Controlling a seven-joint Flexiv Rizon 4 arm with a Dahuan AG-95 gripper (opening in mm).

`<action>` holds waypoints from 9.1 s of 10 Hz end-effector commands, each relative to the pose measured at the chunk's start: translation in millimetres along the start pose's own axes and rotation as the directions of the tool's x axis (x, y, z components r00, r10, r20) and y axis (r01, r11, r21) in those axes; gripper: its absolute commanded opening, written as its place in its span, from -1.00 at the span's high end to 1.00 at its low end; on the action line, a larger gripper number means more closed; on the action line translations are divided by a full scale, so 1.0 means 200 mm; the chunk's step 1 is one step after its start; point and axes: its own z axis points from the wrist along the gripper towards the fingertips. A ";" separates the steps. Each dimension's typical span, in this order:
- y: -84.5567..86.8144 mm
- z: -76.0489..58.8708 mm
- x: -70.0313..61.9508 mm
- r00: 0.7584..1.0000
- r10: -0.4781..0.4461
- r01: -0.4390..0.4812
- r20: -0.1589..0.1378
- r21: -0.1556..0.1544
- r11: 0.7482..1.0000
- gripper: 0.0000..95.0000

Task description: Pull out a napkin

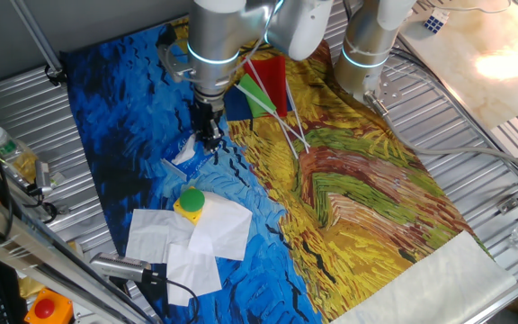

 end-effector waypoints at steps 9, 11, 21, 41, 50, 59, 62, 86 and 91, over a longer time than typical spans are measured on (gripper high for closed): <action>-0.04 -0.04 0.01 0.999 -0.012 0.012 0.029 0.010 1.000 0.20; -0.09 -0.03 -0.09 0.999 -0.027 0.027 0.031 0.010 1.000 0.20; -0.10 -0.02 -0.12 0.999 -0.027 0.027 0.031 0.001 1.000 0.60; -0.12 -0.16 -0.18 0.999 -0.033 0.032 0.020 0.006 0.999 1.00; -0.14 -0.29 -0.27 0.999 -0.035 0.035 -0.024 0.014 0.999 1.00; -0.14 -0.45 -0.36 0.997 -0.033 0.034 -0.072 0.015 0.999 1.00; -0.13 -0.52 -0.38 0.995 -0.040 0.041 -0.091 0.016 0.999 1.00; 0.11 -0.72 -0.42 0.991 0.003 0.000 -0.136 0.027 1.000 1.00; 0.20 -0.68 -0.44 0.991 0.028 -0.024 -0.134 0.028 0.999 1.00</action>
